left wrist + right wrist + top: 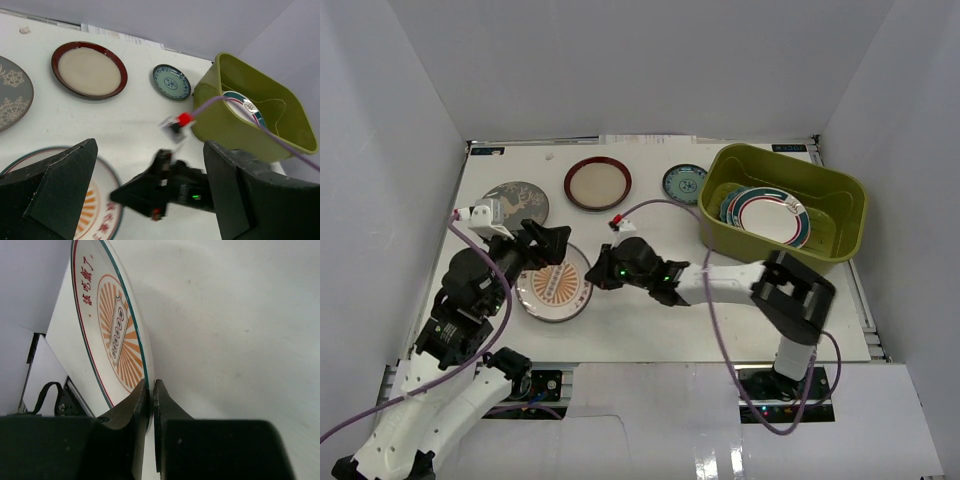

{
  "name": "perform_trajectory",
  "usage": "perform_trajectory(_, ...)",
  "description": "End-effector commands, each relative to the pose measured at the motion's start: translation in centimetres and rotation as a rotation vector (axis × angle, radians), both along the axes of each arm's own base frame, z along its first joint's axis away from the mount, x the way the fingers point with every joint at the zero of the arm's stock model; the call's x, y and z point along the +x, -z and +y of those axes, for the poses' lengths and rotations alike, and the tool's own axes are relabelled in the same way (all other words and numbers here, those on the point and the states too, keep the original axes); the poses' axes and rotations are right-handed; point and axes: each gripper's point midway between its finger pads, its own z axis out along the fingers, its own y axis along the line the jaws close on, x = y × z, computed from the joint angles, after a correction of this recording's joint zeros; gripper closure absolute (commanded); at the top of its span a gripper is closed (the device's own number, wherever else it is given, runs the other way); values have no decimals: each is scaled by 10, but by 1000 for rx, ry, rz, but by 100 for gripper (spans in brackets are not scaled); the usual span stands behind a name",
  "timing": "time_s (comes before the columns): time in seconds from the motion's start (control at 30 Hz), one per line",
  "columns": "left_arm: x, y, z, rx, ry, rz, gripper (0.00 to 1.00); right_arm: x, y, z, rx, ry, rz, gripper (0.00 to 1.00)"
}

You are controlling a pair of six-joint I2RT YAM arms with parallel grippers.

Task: Place the plates into the plastic bin on the countertop

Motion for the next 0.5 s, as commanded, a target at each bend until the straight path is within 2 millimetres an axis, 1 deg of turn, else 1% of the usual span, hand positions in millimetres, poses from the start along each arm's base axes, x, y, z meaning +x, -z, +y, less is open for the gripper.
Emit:
perform_trajectory(0.0,7,-13,-3,-44,-17,15,2,64,-130,-69,98,216,-344,92)
perform_trajectory(0.03,8,-13,-4,-53,-16,22,2,71,-141,-90,97,248,-360,92)
perform_trajectory(0.07,12,-10,-7,-57,-16,43,2,72,-169,-122,137,288,-394,92)
perform_trajectory(0.1,14,-9,-10,-64,-13,52,2,77,-181,-143,149,318,-414,92)
perform_trajectory(0.13,16,-7,-12,-74,-13,68,2,97,-186,-182,122,402,-434,92)
perform_trajectory(0.17,21,0,-15,-71,-15,92,2,96,-207,-214,150,460,-475,92)
perform_trajectory(0.2,24,6,-17,-69,-17,111,2,115,-213,-254,127,559,-499,92)
perform_trajectory(0.23,28,12,-19,-76,-23,130,2,118,-209,-279,81,605,-494,92)
perform_trajectory(0.27,35,27,-22,-63,-31,170,2,128,-219,-325,69,705,-519,92)
perform_trajectory(0.3,38,35,-24,-60,-34,191,2,132,-218,-349,47,751,-520,92)
perform_trajectory(0.33,42,43,-27,-65,-39,214,2,134,-211,-370,18,789,-503,92)
perform_trajectory(0.37,49,56,-30,-61,-51,249,2,135,-203,-391,2,831,-489,92)
perform_trajectory(0.4,53,64,-31,-61,-62,269,2,140,-197,-426,-14,889,-473,92)
perform_trajectory(0.43,57,77,-31,-56,-82,299,2,141,-187,-439,-21,907,-447,92)
perform_trajectory(0.47,61,84,-31,-85,-110,324,2,144,-174,-454,-23,933,-407,92)
